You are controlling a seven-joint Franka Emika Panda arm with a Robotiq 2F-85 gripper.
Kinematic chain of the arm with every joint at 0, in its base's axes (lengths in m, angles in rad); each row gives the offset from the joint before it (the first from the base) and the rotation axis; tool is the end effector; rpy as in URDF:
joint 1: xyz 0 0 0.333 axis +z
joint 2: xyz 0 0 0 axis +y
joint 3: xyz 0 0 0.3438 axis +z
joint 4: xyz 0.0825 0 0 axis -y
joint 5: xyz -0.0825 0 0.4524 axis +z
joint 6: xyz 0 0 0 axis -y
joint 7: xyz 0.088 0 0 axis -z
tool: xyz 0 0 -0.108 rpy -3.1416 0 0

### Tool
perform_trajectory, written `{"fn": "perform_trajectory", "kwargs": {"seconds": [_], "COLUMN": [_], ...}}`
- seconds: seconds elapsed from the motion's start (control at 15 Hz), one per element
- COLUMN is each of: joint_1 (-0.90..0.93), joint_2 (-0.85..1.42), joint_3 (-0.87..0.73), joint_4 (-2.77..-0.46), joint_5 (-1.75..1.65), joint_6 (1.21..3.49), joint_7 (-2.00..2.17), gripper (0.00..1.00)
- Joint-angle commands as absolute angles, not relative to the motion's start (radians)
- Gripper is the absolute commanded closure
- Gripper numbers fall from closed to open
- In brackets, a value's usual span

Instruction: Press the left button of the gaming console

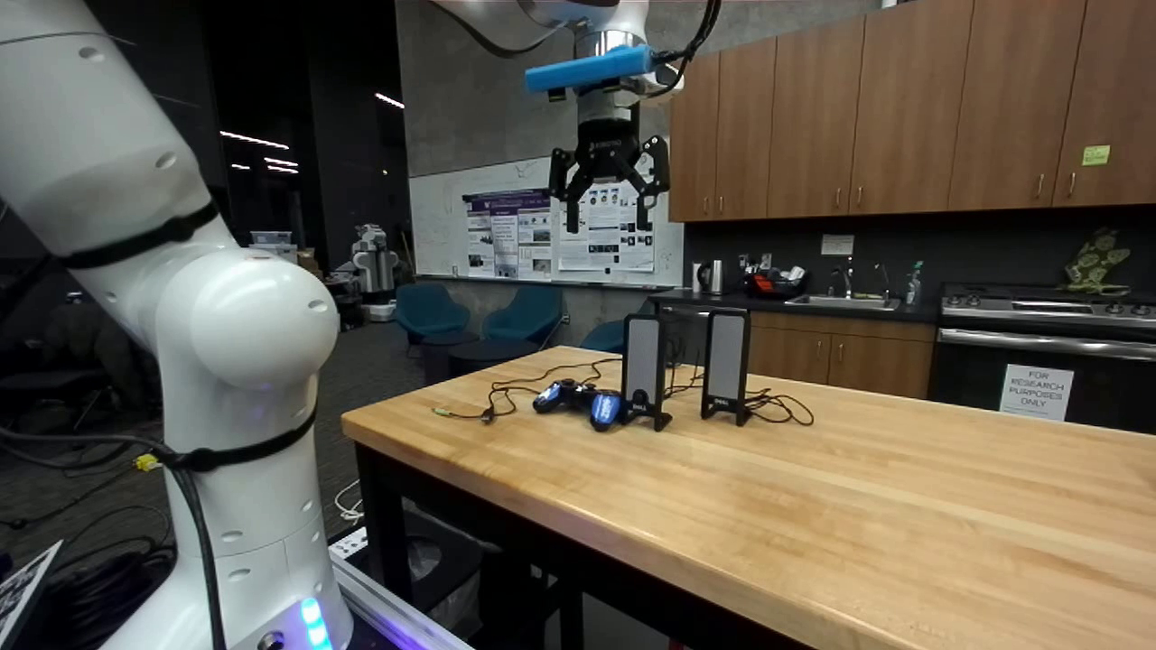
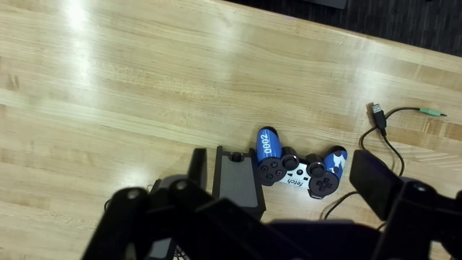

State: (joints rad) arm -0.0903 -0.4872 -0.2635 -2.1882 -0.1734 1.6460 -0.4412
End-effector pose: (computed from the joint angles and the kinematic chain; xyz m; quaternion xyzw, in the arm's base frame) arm 0.4180 -0.1907 0.5768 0.9967 0.0699 -0.0408 0.0106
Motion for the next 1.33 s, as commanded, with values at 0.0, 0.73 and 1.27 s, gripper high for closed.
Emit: {"fn": "perform_trajectory", "kwargs": {"seconds": [0.0,0.73,1.27], "joint_1": [-0.092,-0.06,0.09], "joint_2": [-0.498,-0.713,-0.822], "joint_3": [-0.257,-0.21,-0.108], "joint_4": [-2.196,-2.457,-2.626], "joint_5": [-0.159,-0.076,-0.022], "joint_6": [1.64,1.652,1.712], "joint_7": [-0.442,-0.452,-0.454], "gripper": [0.0,0.0,0.0]}}
